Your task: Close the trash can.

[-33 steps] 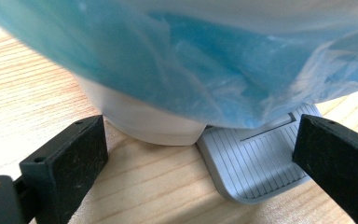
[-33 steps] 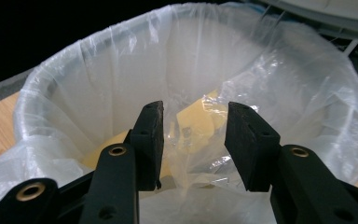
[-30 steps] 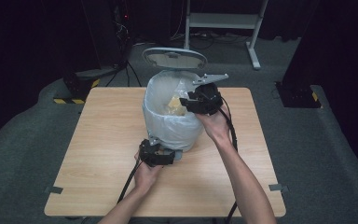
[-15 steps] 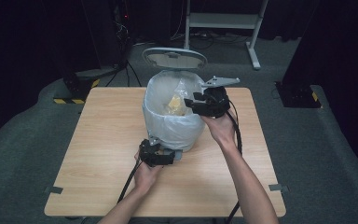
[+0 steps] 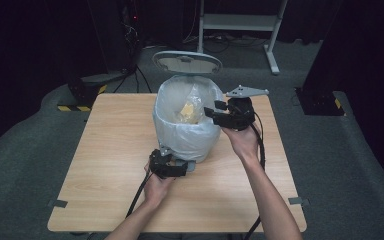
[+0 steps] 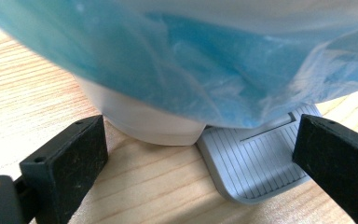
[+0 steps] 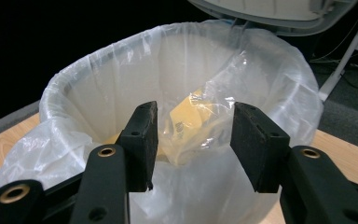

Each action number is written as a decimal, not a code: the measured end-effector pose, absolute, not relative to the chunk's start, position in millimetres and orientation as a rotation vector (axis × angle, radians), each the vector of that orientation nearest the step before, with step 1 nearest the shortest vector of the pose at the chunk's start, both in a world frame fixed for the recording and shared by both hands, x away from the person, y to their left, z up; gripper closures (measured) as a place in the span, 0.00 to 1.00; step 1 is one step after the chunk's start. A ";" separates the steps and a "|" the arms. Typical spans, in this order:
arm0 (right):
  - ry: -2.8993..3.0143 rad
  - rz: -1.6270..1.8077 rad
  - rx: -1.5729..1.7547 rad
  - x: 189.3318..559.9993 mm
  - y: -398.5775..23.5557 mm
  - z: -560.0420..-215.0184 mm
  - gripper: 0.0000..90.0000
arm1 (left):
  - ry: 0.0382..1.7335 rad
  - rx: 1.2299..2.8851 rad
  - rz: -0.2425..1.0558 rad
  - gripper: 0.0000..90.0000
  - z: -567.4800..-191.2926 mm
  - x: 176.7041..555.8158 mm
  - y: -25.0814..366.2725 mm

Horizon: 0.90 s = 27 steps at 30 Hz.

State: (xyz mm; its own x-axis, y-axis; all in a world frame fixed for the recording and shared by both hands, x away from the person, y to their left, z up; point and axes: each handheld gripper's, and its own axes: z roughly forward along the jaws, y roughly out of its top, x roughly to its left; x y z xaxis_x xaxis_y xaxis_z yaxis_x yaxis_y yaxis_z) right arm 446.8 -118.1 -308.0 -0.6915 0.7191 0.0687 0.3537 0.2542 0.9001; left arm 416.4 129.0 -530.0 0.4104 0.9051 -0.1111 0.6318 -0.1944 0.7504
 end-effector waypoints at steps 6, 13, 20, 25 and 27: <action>2.149 1.440 0.995 442.2 -127.1 -311.6 0.57 | 1.304 1.926 0.475 0.04 -529.9 416.6 129.4; 2.129 1.460 1.006 436.8 -136.4 -315.4 0.56 | 1.303 1.926 0.476 0.04 -529.9 416.4 129.1; 2.115 1.470 1.012 432.8 -143.4 -317.3 0.56 | 1.283 1.976 0.481 0.04 -528.5 416.2 131.9; 2.099 1.481 1.014 428.0 -149.6 -317.8 0.56 | 1.281 1.979 0.486 0.04 -528.3 415.8 131.8; 2.090 1.490 1.019 425.4 -153.3 -318.8 0.56 | 1.275 1.988 0.489 0.04 -528.1 415.8 132.2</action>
